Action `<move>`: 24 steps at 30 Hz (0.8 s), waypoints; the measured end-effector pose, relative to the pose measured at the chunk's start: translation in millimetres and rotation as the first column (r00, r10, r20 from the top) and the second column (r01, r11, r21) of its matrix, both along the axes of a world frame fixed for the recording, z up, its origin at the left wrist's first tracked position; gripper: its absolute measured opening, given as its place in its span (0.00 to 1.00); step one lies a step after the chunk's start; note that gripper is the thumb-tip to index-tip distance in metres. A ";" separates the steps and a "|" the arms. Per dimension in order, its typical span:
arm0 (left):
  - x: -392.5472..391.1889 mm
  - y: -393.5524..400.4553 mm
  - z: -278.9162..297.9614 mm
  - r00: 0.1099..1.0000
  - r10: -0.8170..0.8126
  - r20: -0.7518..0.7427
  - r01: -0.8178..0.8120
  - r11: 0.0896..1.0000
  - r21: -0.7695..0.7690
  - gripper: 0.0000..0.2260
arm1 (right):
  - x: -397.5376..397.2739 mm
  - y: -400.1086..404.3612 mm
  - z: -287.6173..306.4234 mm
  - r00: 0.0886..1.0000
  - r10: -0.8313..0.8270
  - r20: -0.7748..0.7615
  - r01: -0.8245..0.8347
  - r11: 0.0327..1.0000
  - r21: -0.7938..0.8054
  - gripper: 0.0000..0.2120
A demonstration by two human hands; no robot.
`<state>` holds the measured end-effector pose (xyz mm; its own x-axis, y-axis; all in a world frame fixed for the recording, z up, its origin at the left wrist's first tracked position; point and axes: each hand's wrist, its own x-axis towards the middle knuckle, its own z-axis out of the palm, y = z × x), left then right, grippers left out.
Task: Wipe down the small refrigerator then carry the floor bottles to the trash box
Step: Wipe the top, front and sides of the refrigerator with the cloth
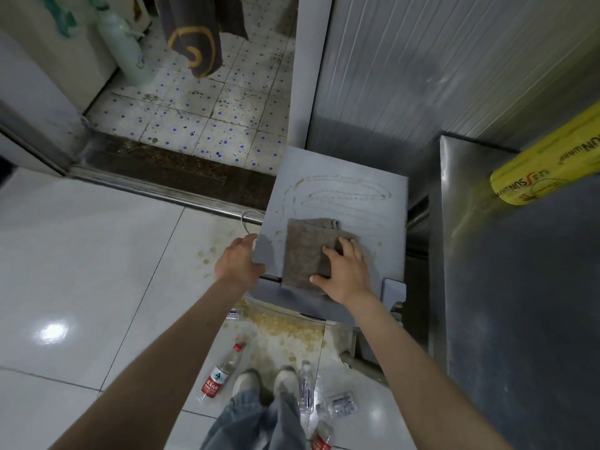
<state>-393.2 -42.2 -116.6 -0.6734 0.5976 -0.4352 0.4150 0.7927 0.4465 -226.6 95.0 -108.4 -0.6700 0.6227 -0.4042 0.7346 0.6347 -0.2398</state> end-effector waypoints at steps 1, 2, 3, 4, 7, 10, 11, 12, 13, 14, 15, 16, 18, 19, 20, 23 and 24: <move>1.0 -2.8 -0.6 1.000 0.010 0.001 -0.010 1.000 -0.007 0.30 | -2.3 0.5 1.1 1.000 0.010 -0.025 -0.010 1.000 0.019 0.34; 2.7 -6.8 -1.4 1.000 0.022 0.001 -0.022 1.000 -0.012 0.28 | -4.7 0.5 1.3 0.999 0.024 -0.045 -0.023 1.000 0.013 0.34; 4.8 -10.6 -2.5 1.000 0.028 0.000 -0.028 1.000 -0.013 0.27 | -6.3 0.4 0.9 0.998 0.031 -0.054 -0.032 0.999 -0.017 0.35; 7.0 -14.0 -3.7 0.999 0.036 0.003 -0.036 0.999 -0.010 0.26 | -7.7 0.0 -0.4 0.998 0.034 -0.046 -0.037 0.998 -0.059 0.36; 12.5 -20.7 -4.5 0.995 0.087 0.044 -0.088 0.996 0.026 0.24 | -13.8 -0.3 -6.0 0.998 0.058 0.030 -0.054 0.992 -0.114 0.37; 14.0 -22.9 -2.4 0.988 0.126 0.092 -0.131 0.990 0.056 0.25 | -21.5 0.2 -10.0 0.996 0.060 0.062 -0.052 0.992 -0.118 0.37; 13.9 -23.7 -1.6 0.985 0.133 0.108 -0.140 0.988 0.059 0.26 | -23.5 0.3 -10.9 0.996 0.060 0.066 -0.052 0.991 -0.121 0.37; 13.6 -24.6 -1.2 0.982 0.141 0.123 -0.150 0.987 0.062 0.27 | -25.9 1.1 -11.5 0.996 0.063 0.069 -0.055 0.991 -0.122 0.37; 13.1 -25.8 -1.0 0.979 0.149 0.136 -0.158 0.986 0.061 0.27 | -28.4 2.8 -11.7 0.995 0.066 0.071 -0.057 0.991 -0.125 0.36; 12.9 -27.0 -0.6 0.977 0.154 0.149 -0.164 0.985 0.057 0.27 | -31.8 5.4 -11.2 0.995 0.065 0.074 -0.054 0.990 -0.133 0.36; 12.8 -28.2 -0.3 0.974 0.159 0.160 -0.169 0.984 0.053 0.26 | -36.2 8.8 -10.5 0.995 0.061 0.078 -0.050 0.988 -0.143 0.36; 12.6 -29.6 -0.3 0.973 0.162 0.166 -0.173 0.984 0.052 0.25 | -41.5 12.3 -9.5 0.995 0.059 0.083 -0.046 0.988 -0.150 0.36; 12.2 -33.2 -2.1 0.973 0.159 0.167 -0.171 0.984 0.059 0.23 | -53.9 17.0 -7.4 0.994 0.057 0.092 -0.042 0.987 -0.154 0.36; 12.0 -34.8 -3.2 0.974 0.155 0.164 -0.168 0.984 0.066 0.22 | -60.5 17.8 -7.0 0.994 0.052 0.093 -0.037 0.987 -0.155 0.37; 11.9 -36.1 -4.1 0.975 0.152 0.161 -0.166 0.983 0.076 0.21 | -66.3 17.6 -7.1 0.995 0.046 0.094 -0.031 0.988 -0.154 0.37; 13.1 -38.7 -7.5 0.975 0.152 0.161 -0.168 0.982 0.090 0.20 | -73.9 12.9 -9.7 0.994 0.046 0.101 -0.030 0.988 -0.149 0.38; 13.2 -39.4 -8.5 0.975 0.151 0.165 -0.167 0.982 0.091 0.21 | -74.0 11.2 -11.0 0.994 0.048 0.101 -0.033 0.988 -0.150 0.39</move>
<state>-380.0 -81.6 -125.1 -0.6919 0.5361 -0.4836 0.2062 0.7887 0.5792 -300.7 106.2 -119.4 -0.6431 0.5238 -0.5586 0.7347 0.6277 -0.2572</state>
